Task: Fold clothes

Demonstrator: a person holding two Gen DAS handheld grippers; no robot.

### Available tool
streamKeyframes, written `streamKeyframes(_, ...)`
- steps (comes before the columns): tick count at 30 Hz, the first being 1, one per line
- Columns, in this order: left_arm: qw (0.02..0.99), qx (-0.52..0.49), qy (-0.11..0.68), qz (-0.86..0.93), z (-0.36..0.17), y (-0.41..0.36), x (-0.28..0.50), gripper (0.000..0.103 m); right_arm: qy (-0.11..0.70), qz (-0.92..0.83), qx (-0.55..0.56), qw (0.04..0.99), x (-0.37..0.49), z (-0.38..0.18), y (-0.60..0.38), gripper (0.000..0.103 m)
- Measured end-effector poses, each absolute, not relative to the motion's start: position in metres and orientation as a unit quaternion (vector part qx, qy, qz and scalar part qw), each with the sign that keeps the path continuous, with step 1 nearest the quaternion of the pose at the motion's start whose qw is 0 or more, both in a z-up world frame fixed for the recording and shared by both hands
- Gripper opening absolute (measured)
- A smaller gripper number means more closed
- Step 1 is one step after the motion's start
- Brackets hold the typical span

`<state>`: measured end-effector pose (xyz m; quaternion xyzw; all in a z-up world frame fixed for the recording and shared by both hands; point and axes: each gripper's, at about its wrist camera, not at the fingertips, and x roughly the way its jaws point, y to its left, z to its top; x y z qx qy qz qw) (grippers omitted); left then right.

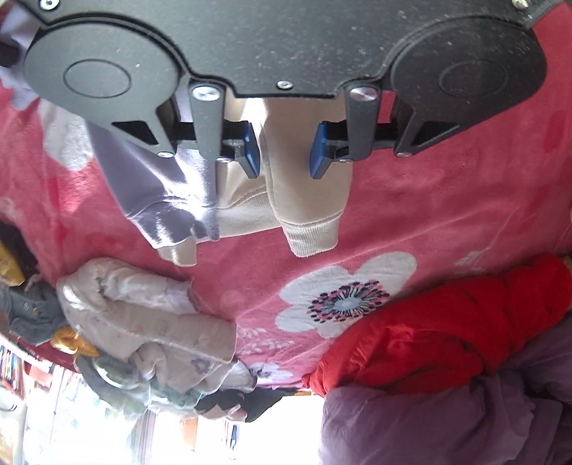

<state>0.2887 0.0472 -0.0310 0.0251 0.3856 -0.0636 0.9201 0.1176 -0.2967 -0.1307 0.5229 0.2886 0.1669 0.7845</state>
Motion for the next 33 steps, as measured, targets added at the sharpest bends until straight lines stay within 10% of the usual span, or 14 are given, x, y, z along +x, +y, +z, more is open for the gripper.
streamKeyframes(5, 0.913, 0.044, 0.4, -0.074, -0.051, 0.038, 0.305, 0.009, 0.295, 0.169, 0.527, 0.779, 0.118, -0.132, -0.298, 0.01)
streamKeyframes(25, 0.921, 0.0, 0.388, -0.04, -0.046, 0.059, 0.344, 0.009, 0.306, 0.157, 0.52, 0.782, 0.122, -0.139, -0.293, 0.01)
streamKeyframes(29, 0.938, -0.043, 0.342, -0.047, -0.011, 0.077, 0.289, 0.035, 0.3, 0.159, 0.524, 0.781, 0.119, -0.14, -0.294, 0.01)
streamKeyframes(33, 0.945, -0.043, 0.318, -0.066, 0.003, 0.085, 0.198, 0.038, 0.295, 0.161, 0.534, 0.776, 0.118, -0.141, -0.296, 0.012)
